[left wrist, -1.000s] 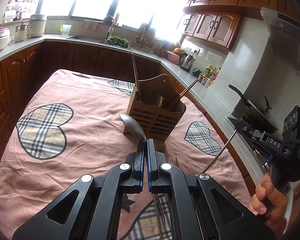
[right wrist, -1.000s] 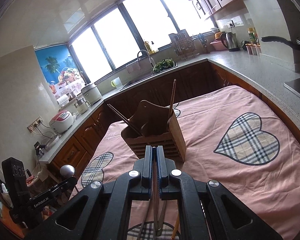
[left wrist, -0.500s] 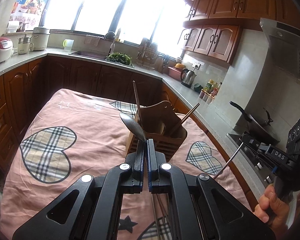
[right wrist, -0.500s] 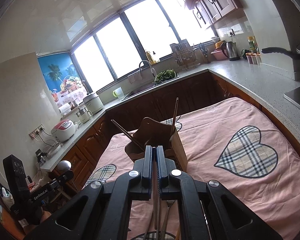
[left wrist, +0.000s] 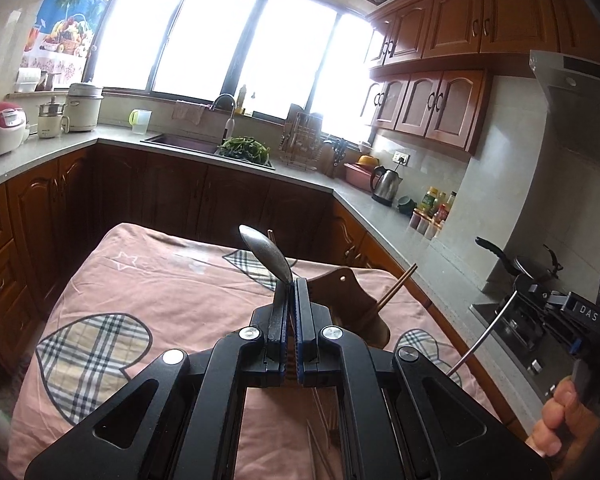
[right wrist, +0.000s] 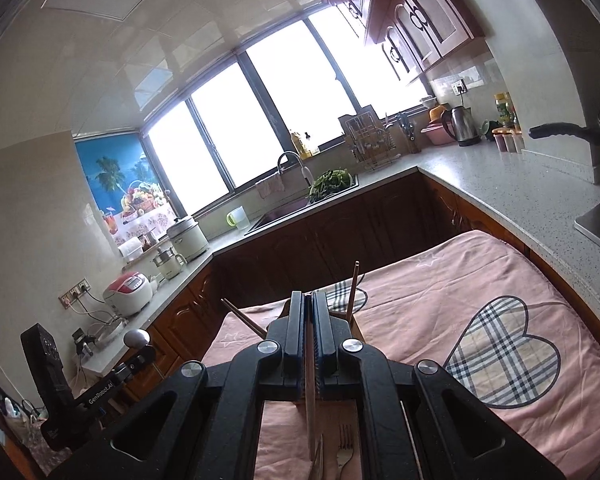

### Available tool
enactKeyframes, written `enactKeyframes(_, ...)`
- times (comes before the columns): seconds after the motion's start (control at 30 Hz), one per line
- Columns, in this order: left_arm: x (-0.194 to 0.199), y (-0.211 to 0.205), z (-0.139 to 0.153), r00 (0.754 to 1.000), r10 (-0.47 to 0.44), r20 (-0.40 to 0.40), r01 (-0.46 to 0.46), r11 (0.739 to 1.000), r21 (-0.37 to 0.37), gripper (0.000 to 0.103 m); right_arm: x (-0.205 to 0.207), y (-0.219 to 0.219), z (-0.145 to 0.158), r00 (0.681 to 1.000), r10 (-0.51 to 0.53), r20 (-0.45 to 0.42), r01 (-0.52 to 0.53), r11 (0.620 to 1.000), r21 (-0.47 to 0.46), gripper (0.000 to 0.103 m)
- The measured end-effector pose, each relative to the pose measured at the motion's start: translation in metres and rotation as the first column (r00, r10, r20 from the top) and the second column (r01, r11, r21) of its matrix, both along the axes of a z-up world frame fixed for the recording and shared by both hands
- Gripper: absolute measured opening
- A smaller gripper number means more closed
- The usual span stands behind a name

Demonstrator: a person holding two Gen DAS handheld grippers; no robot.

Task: Organize utensils
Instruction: 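Lift both held chopsticks and carry them over the wooden holder, then lower both chopsticks into the holder and open both tools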

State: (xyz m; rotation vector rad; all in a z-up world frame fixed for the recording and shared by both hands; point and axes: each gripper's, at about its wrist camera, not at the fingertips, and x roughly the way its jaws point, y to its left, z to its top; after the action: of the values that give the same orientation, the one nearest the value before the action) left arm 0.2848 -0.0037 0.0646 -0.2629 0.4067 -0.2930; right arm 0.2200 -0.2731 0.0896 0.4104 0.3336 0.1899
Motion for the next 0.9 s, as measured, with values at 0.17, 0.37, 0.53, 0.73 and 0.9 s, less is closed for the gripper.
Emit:
enactKeyframes(0.17, 0.021, -0.003, 0.005, 1.000, 0.020, 0.022, -0.020, 1.000, -0.006, 0.002, 0.016, -0.006, 0.012, 0.999, -0.021, 0.029, 0.020, 1.000, 0.016, 0.004)
enactKeyframes(0.37, 0.047, -0.009, 0.012, 0.997, 0.058, 0.049, -0.057, 0.998, -0.026, 0.002, 0.036, -0.014, 0.023, 0.996, -0.061, 0.067, 0.060, 0.998, 0.025, 0.004)
enactKeyframes(0.53, 0.072, -0.016, 0.014, 0.992, 0.097, 0.079, -0.095, 0.995, -0.028, 0.002, 0.054, -0.024, 0.030, 0.991, -0.094, 0.091, 0.091, 0.995, 0.041, 0.004)
enactKeyframes(0.73, 0.100, -0.026, -0.005, 0.986, 0.147, 0.078, -0.146, 0.989, -0.018, 0.002, 0.081, -0.028, 0.023, 0.989, -0.114, 0.096, 0.110, 0.993, 0.038, 0.004)
enactKeyframes(0.9, 0.114, -0.033, -0.030, 0.983, 0.173, 0.057, -0.172, 0.985, -0.014, 0.002, 0.097, -0.015, 0.007, 0.990, -0.110, 0.086, 0.112, 0.994, -0.019, 0.004)
